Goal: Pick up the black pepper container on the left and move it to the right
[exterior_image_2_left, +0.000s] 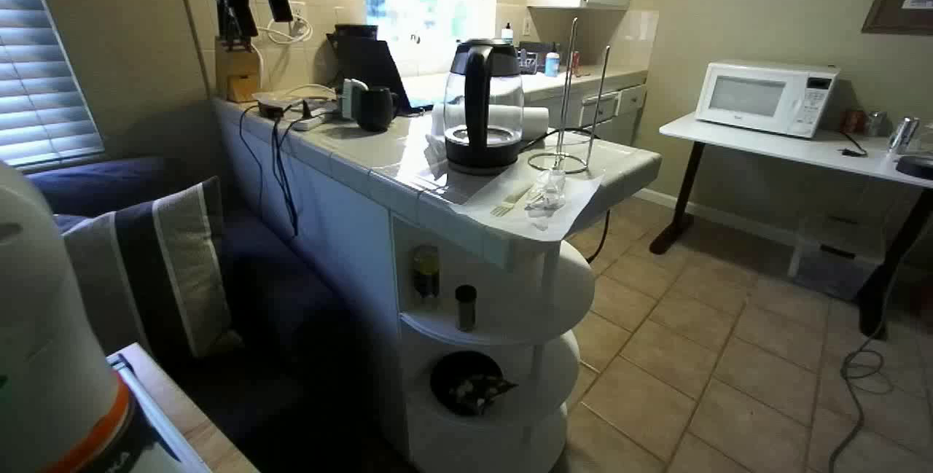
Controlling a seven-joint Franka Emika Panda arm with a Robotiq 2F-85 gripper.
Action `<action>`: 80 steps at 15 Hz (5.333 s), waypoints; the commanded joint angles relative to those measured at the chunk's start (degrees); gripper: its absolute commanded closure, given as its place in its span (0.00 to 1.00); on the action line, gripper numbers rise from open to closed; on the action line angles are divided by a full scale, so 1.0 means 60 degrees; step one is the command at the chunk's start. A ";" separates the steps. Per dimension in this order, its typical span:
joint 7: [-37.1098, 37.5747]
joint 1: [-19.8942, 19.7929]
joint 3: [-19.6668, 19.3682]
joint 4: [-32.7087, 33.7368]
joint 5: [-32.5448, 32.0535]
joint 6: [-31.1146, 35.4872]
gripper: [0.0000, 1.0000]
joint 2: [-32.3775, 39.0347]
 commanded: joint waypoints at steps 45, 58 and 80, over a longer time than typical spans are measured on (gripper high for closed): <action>-0.3182 0.4344 -0.0410 1.2074 -0.2920 0.2557 0.00 1.2668; -0.3018 0.4616 -0.1076 1.1745 -0.2826 0.2552 0.00 1.2588; -0.6374 0.5294 -0.1935 1.6449 -0.1563 0.4778 0.00 1.6638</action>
